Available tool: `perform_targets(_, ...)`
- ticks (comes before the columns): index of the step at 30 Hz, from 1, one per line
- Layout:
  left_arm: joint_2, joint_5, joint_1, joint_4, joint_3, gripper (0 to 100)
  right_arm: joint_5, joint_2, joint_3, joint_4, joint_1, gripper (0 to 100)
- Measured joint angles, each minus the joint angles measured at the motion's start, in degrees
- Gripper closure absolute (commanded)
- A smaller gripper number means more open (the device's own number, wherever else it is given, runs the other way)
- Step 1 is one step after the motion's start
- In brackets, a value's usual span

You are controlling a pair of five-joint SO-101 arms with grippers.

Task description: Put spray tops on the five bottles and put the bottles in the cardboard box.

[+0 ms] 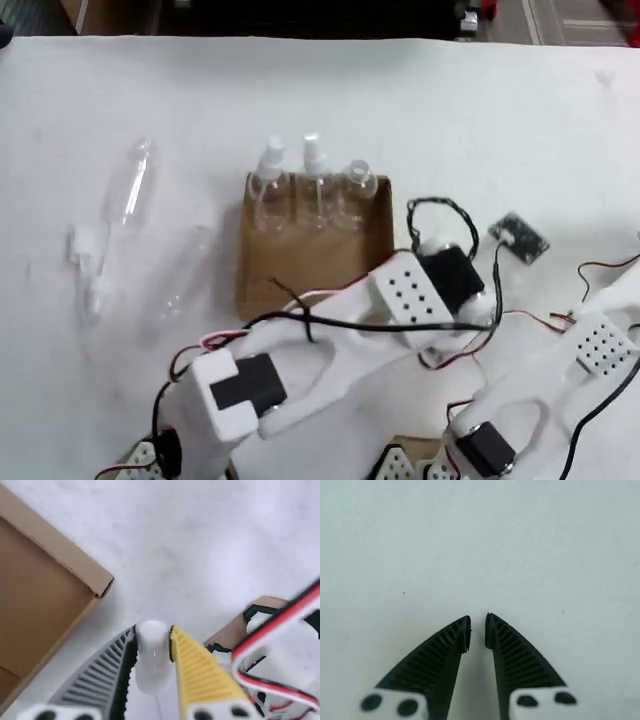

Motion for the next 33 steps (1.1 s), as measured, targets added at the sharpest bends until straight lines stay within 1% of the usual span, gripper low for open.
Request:
perform_targets(3, 0.0, -0.4, -1.5, 0.1, -5.8, 98, 0.0, -1.1, -0.4, 3.0, -0.5, 94.3)
perform_targets(5, 0.0, -2.5, -2.2, 0.1, -11.2, 98, 0.0, -1.4, -0.4, 4.9, -1.1, 94.3)
perform_targets(8, 0.0, -7.6, -2.5, 0.1, -21.0, 98, 0.0, -1.5, -0.9, 7.6, -1.8, 94.3)
perform_targets(12, 0.0, -15.1, -2.5, 0.1, -37.2, 98, 0.0, -2.6, -1.1, 13.0, -3.5, 94.3)
perform_targets(14, 0.0, -19.2, -2.5, 0.2, -45.8, 98, 0.3, -3.3, -2.5, 16.6, -4.7, 94.6)
perform_targets(17, -0.1, -26.3, -2.5, 0.2, -57.4, 98, 2.6, -3.9, -4.8, 23.1, -7.5, 94.8)
perform_targets(19, -0.9, -32.4, -2.5, -0.5, -60.0, 98, 5.5, -4.2, -5.5, 26.3, -10.3, 97.0)
perform_targets(22, -2.0, -41.1, -2.5, -0.8, -60.0, 98, 8.7, -5.5, -5.1, 27.0, -13.7, 98.2)
perform_targets(23, -2.3, -42.7, -2.5, -1.1, -60.2, 98, 9.3, -6.3, -4.4, 27.1, -14.4, 98.2)
perform_targets(26, -3.5, -44.5, -2.5, -3.1, -61.0, 98, 9.8, -9.5, -0.4, 27.1, -15.2, 98.2)
perform_targets(33, -11.4, -44.8, -3.7, -8.2, -61.1, 98, 9.9, -22.4, 6.6, 27.2, -15.8, 98.2)
